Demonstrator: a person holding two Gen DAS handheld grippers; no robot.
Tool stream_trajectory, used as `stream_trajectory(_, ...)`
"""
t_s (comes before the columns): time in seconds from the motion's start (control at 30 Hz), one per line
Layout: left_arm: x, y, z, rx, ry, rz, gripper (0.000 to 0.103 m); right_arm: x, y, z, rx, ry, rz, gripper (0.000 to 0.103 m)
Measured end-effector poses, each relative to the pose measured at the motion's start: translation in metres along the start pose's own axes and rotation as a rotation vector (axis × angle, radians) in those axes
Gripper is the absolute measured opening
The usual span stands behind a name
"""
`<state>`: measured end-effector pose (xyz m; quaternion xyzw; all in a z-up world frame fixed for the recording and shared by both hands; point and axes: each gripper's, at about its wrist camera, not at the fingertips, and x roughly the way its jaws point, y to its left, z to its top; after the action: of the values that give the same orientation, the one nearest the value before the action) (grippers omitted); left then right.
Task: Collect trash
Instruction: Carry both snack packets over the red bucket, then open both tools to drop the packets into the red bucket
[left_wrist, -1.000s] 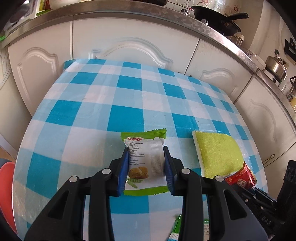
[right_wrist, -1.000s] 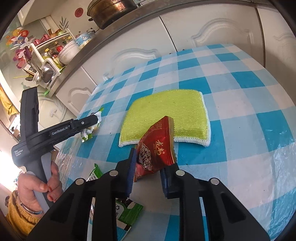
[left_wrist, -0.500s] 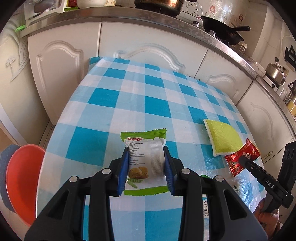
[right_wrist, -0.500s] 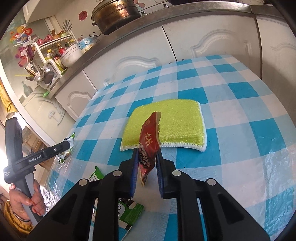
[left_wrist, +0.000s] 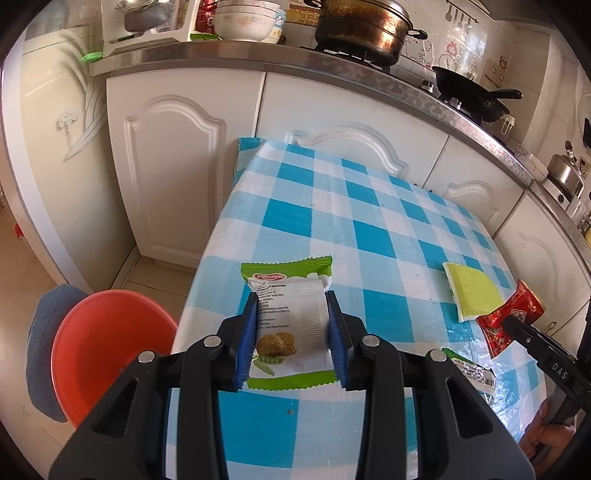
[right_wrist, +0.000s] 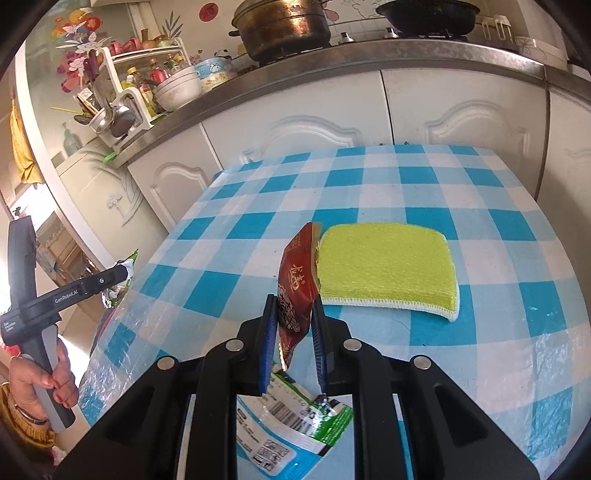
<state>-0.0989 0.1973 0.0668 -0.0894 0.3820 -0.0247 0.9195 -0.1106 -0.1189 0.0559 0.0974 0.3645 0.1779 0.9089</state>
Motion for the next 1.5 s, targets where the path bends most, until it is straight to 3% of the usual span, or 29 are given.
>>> stream_trajectory(0.3, -0.017, 0.039, -0.005, -0.038, -0.032, 0.064, 0.036, 0.010, 0.068, 0.012, -0.116, 0.033, 0.094, 0.019)
stream_trajectory(0.8, -0.032, 0.112, -0.023, -0.118, -0.031, 0.185, 0.037, 0.059, 0.204, 0.008, -0.334, 0.158, 0.291, 0.019)
stream_trajectory(1.17, -0.022, 0.156, -0.041, -0.195, 0.017, 0.234, 0.037, 0.109, 0.282, -0.005, -0.467, 0.269, 0.391, 0.019)
stream_trajectory(1.5, 0.005, 0.192, -0.061, -0.290, 0.114, 0.217, 0.037, 0.153, 0.317, -0.027, -0.524, 0.369, 0.416, 0.020)
